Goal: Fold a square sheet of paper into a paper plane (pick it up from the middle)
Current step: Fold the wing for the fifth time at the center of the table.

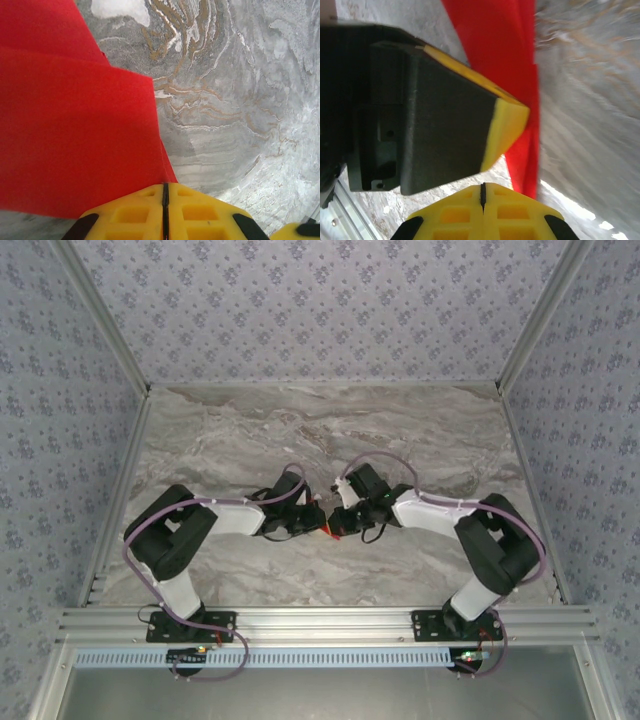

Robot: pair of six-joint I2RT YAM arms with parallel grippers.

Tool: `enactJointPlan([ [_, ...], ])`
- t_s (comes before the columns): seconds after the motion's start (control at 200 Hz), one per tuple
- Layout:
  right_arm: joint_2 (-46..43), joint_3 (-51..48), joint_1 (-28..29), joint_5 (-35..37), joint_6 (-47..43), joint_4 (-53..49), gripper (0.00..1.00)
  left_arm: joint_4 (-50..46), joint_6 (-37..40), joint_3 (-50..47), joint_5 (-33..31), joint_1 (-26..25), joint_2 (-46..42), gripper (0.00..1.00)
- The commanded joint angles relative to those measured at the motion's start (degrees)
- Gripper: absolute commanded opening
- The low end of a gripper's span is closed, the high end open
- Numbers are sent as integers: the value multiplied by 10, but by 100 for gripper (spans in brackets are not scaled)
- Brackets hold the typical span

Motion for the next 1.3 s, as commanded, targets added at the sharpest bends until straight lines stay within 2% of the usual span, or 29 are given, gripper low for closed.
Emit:
enactJointPlan([
  [0.0,29,23,5,-24,8,4,0,-54,-2,-1,-36,1,30,11],
  [0.265,75,47,4,-7,6,-21,0,-67,-2,-1,-40,1,31,10],
  [0.555,83,21,-10,1,-4,-41,0,-93,3,3,-52,1,28,9],
  [0.854,65,-21,-23,-11,-8,-56,0,-104,4,6,-59,1,30,9],
  [1.059,19,-64,-43,-22,-5,-57,0,-111,5,6,-64,1,30,9],
  [1.299,-18,-48,-45,-69,21,2,0,-110,6,9,-60,1,31,9],
])
